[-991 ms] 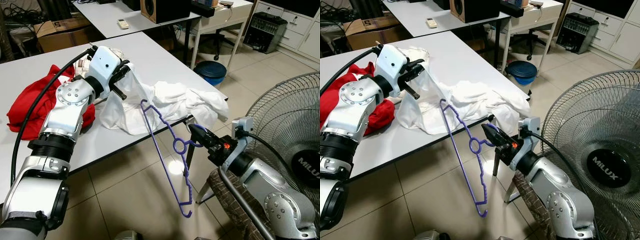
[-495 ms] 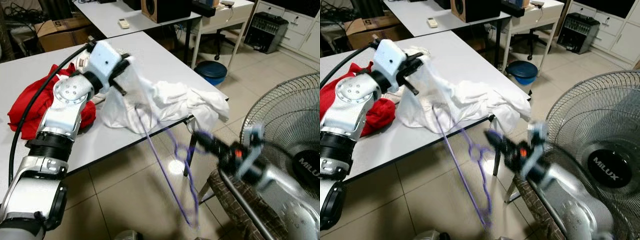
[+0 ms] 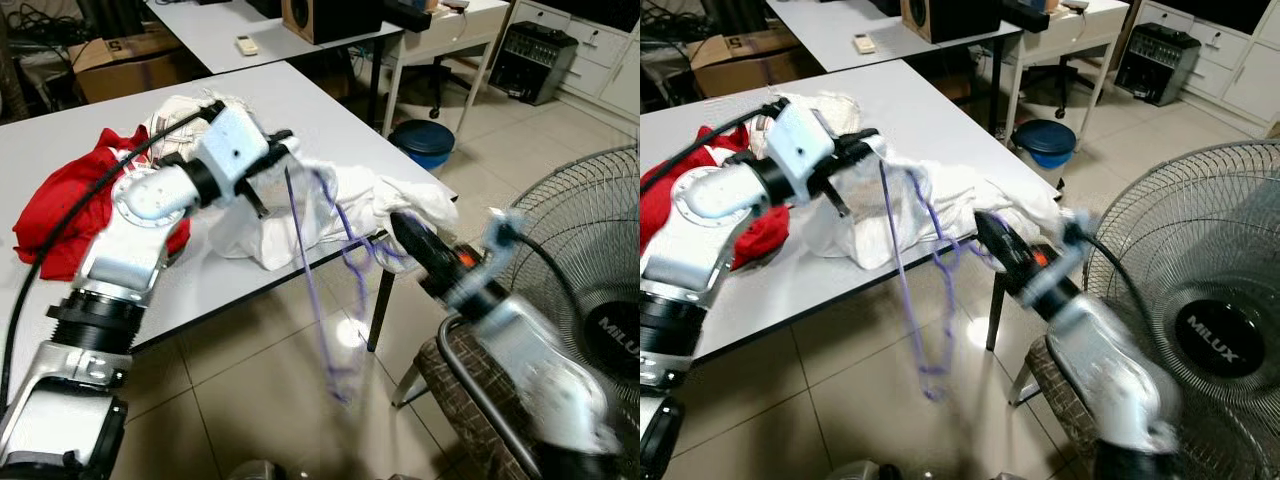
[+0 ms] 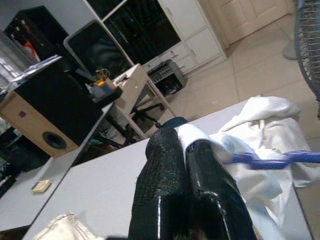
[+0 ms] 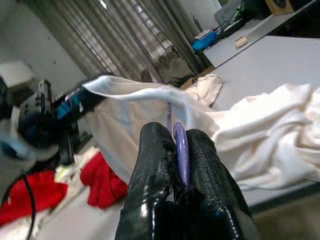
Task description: Hang hanger
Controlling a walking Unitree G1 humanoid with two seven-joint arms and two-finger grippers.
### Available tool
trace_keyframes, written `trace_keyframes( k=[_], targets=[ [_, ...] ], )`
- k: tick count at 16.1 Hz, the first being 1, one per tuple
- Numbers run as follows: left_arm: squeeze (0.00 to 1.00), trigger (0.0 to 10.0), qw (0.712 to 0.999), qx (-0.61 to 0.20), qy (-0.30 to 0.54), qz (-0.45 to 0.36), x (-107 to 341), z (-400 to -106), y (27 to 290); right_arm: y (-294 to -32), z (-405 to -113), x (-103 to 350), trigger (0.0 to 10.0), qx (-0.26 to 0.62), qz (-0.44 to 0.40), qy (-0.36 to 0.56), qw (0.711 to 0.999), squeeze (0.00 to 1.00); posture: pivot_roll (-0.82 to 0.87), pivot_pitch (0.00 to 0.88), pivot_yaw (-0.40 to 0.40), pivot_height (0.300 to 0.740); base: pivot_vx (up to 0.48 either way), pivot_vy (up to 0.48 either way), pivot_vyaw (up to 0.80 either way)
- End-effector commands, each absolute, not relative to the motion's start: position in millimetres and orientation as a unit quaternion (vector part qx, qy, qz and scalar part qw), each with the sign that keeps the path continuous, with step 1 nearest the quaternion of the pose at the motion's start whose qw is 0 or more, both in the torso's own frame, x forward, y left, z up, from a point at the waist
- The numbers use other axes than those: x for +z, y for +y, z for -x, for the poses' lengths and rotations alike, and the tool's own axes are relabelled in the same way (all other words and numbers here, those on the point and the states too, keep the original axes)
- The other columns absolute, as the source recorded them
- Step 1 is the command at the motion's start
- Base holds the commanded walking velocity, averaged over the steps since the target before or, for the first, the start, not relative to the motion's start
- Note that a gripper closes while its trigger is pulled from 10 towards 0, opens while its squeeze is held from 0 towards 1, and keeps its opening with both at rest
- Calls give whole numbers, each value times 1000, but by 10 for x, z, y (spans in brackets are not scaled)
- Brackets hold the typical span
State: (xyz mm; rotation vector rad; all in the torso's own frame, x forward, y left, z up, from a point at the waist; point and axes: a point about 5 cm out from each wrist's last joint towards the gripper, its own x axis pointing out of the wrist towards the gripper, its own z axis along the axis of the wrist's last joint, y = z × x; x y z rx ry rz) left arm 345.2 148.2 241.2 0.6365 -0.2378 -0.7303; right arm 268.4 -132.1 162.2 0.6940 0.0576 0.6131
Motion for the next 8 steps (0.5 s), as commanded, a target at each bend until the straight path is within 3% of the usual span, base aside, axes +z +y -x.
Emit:
trace_keyframes(
  k=[1, 3, 8],
  targets=[
    [0, 0, 883, -332, -108, -315, 2417, -3464, 1539, -1367, -2715, 1610, 0, 246, -380, 27, 891, 0, -103, 13, 39, 740, 0, 0, 0],
    [0, 0, 879, -328, -96, -331, 2403, -3468, 1584, -1324, -2725, 1521, 0, 171, -471, 48, 864, 0, -105, 10, 49, 740, 0, 0, 0],
    [0, 0, 875, -324, -57, -356, 2227, -3525, 1672, -1406, -2840, 1502, 0, 64, -601, 36, 796, 0, -114, 4, 67, 740, 0, 0, 0]
  ],
)
